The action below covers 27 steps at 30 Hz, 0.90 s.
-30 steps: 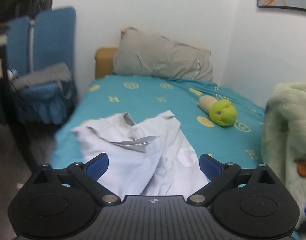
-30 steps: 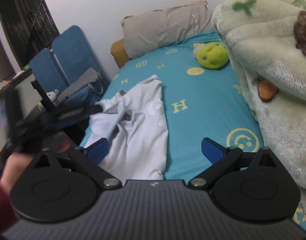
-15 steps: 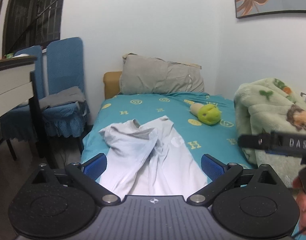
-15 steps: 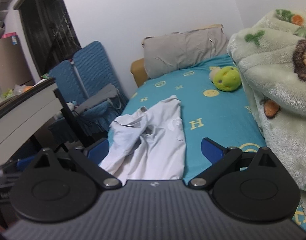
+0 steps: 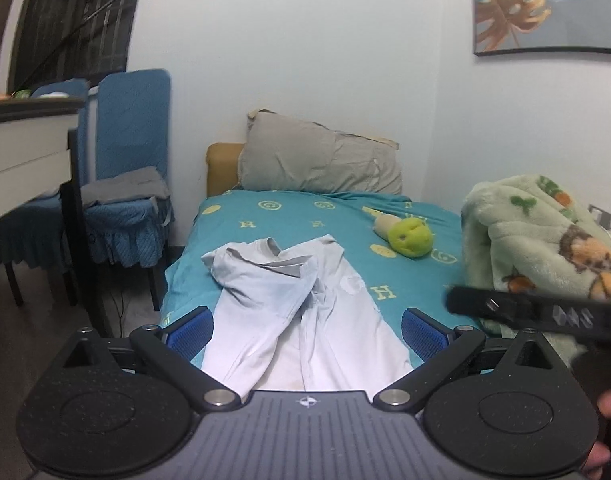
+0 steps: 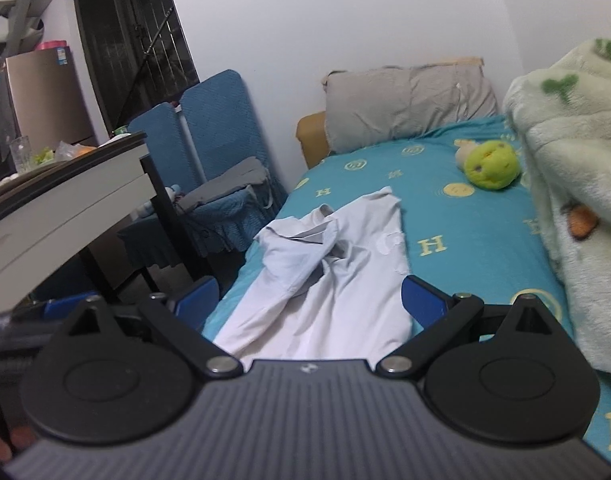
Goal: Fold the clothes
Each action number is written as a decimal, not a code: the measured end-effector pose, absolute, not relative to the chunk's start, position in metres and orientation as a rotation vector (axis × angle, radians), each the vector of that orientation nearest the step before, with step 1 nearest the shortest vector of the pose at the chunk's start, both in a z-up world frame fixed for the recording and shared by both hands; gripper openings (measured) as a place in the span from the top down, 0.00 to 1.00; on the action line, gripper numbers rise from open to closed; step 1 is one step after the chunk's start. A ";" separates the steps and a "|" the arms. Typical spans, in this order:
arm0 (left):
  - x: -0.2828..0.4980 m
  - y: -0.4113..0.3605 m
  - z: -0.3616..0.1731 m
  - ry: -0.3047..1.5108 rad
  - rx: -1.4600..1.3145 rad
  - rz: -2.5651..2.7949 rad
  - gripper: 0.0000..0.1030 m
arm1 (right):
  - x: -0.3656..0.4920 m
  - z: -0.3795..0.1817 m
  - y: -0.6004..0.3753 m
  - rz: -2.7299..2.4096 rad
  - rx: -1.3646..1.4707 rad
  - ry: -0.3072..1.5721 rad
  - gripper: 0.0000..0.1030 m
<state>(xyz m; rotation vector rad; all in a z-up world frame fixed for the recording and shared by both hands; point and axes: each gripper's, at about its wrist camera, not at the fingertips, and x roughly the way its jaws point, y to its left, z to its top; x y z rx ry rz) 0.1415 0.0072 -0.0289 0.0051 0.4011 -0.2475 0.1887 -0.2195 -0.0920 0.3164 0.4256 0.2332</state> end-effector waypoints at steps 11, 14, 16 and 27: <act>0.172 0.059 -0.036 0.406 -0.142 -0.169 0.01 | 0.371 -0.103 -0.128 0.354 0.205 0.543 0.28; 0.187 0.067 -0.045 0.433 -0.167 -0.172 0.01 | 0.426 -0.123 -0.103 0.342 0.201 0.569 0.28; 0.196 0.071 -0.054 0.446 -0.176 -0.170 0.01 | 0.456 -0.137 -0.092 0.313 0.190 0.585 0.28; 0.234 0.096 -0.095 0.612 -0.353 -0.202 0.01 | 0.538 -0.196 -0.088 0.196 0.281 0.661 0.81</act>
